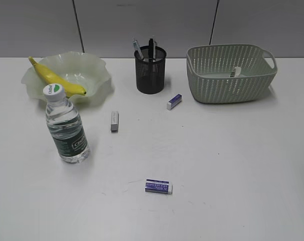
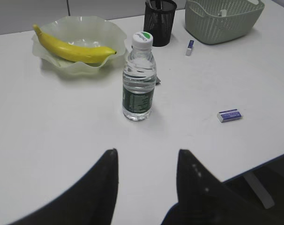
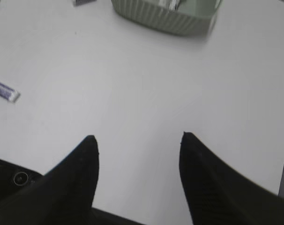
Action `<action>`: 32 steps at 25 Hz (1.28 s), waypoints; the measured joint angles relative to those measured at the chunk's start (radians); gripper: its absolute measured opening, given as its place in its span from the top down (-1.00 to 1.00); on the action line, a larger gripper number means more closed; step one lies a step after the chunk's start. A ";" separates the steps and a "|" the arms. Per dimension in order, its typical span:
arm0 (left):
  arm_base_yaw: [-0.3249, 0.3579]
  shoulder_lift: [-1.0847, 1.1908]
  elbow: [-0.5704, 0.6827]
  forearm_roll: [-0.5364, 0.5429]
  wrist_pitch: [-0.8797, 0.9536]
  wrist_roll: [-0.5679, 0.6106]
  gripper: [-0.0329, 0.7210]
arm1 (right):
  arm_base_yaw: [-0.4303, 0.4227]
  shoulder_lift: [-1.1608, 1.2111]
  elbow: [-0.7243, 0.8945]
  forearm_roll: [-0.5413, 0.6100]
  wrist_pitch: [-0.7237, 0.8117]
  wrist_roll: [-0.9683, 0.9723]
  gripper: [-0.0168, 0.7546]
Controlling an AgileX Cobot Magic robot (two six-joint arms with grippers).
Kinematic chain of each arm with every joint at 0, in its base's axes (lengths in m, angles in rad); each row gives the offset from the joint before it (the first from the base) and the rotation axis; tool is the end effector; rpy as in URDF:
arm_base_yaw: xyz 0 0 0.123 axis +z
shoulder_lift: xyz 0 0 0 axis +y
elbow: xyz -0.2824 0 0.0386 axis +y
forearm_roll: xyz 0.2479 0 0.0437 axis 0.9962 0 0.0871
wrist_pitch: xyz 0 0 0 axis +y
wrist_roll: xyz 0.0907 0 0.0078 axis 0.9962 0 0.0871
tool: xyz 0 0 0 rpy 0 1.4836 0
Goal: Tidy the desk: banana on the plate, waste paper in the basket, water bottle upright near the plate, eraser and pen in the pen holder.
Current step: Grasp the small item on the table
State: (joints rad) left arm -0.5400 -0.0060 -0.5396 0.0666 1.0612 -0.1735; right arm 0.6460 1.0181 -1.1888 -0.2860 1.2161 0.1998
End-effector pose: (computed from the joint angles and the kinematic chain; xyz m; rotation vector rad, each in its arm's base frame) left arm -0.0065 0.0101 0.2881 0.3628 1.9847 -0.3781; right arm 0.1525 0.0848 0.3976 -0.5635 2.4025 -0.0191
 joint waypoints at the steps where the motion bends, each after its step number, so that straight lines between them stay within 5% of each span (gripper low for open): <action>1: 0.000 0.002 0.000 -0.005 0.000 0.000 0.09 | 0.000 -0.055 0.068 -0.001 0.000 0.000 -0.19; 11: 0.000 0.313 -0.022 -0.087 -0.093 0.041 0.09 | 0.000 -0.567 0.579 0.043 -0.024 0.001 -0.19; 17: 0.000 0.630 -0.117 -0.111 -0.382 0.057 0.09 | 0.000 -0.823 0.652 0.049 -0.166 0.001 -0.19; 32: -0.062 1.493 -0.801 -0.173 -0.428 0.064 0.09 | 0.000 -0.915 0.677 0.098 -0.175 -0.060 -0.19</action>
State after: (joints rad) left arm -0.6023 1.4873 -1.3408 -0.1067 0.6329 -0.1094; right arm 0.6460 0.1032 -0.5114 -0.1877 1.0413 0.1395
